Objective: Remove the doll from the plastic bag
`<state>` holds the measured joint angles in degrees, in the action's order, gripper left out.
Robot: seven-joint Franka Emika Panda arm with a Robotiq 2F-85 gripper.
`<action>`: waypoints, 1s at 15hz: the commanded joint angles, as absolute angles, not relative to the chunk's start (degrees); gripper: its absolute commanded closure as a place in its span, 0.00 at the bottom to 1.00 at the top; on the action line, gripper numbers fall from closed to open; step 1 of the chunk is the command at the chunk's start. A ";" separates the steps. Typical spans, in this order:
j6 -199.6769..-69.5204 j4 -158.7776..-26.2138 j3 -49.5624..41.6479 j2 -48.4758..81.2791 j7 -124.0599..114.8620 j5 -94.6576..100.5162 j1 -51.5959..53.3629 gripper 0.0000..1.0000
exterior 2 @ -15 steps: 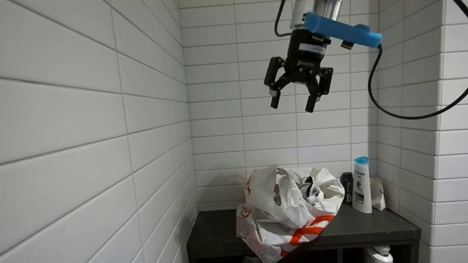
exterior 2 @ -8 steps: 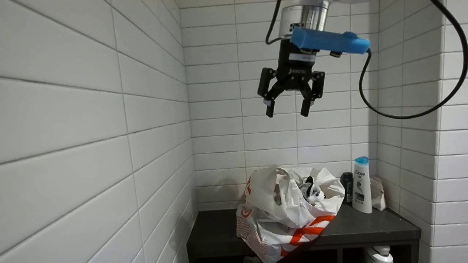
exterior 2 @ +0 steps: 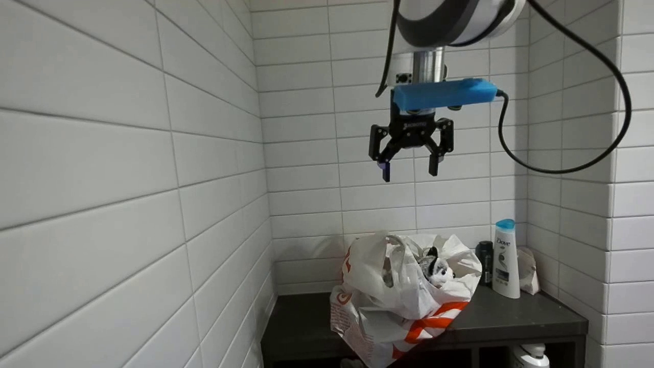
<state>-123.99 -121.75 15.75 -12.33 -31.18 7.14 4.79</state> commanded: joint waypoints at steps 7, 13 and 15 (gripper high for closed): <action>-121.74 -119.65 14.26 -6.47 -45.69 12.43 4.44 0.00; -122.15 -117.79 14.83 -2.01 -70.40 16.88 6.65 0.00; -121.41 -116.69 14.57 -1.29 -78.93 21.60 7.66 0.00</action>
